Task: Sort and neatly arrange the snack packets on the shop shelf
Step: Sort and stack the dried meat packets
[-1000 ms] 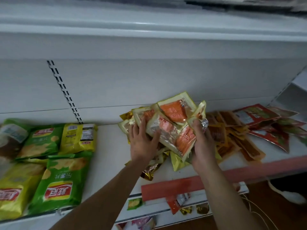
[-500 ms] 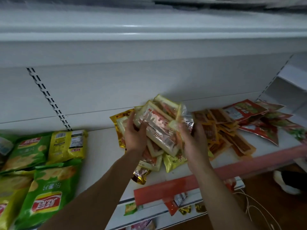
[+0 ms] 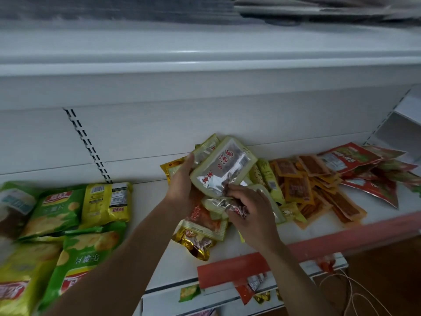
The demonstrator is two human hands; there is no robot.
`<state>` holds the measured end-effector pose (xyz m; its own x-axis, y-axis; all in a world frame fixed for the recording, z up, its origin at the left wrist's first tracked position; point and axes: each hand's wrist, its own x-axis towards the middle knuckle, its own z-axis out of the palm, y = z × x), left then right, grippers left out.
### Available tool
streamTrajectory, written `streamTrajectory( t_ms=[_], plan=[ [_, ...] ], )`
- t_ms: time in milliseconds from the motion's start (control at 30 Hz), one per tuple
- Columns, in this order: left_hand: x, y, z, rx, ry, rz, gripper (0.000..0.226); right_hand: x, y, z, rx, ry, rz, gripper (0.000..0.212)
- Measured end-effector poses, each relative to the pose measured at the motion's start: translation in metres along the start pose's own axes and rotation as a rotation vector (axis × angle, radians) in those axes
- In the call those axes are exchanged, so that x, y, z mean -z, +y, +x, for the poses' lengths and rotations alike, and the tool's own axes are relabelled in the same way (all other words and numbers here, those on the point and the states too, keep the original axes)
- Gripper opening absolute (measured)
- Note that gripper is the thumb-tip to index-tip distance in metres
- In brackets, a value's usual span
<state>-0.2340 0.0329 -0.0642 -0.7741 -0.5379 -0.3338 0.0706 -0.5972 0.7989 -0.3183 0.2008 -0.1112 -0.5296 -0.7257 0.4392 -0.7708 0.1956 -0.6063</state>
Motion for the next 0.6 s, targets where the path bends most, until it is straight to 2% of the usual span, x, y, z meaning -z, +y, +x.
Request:
streamTrajectory(
  t_ms=[67, 167, 267, 333, 467, 600],
  plan=[
    [0.004, 0.009, -0.001, 0.025, -0.073, 0.087, 0.059, -0.001, -0.002, 0.002, 0.023, -0.012, -0.033, 0.032],
    [0.008, 0.008, 0.000, -0.100, -0.032, 0.254, 0.046, 0.000, -0.004, 0.005, 0.038, -0.031, -0.003, 0.032],
    [0.009, 0.006, 0.000, -0.164, 0.014, 0.181, 0.040, 0.006, -0.011, 0.010, 0.001, -0.015, 0.143, 0.043],
    [0.013, 0.010, -0.001, -0.186, 0.053, 0.061, 0.034, 0.016, -0.020, 0.014, -0.062, 0.062, 0.222, 0.041],
    [0.032, 0.016, -0.006, -0.213, 0.115, -0.015, 0.019, 0.034, -0.042, 0.030, -0.171, 0.252, 0.368, 0.012],
    [0.048, 0.015, -0.021, -0.216, 0.154, -0.034, 0.018, 0.029, -0.063, 0.051, -0.250, 0.476, 0.504, 0.019]
  ],
)
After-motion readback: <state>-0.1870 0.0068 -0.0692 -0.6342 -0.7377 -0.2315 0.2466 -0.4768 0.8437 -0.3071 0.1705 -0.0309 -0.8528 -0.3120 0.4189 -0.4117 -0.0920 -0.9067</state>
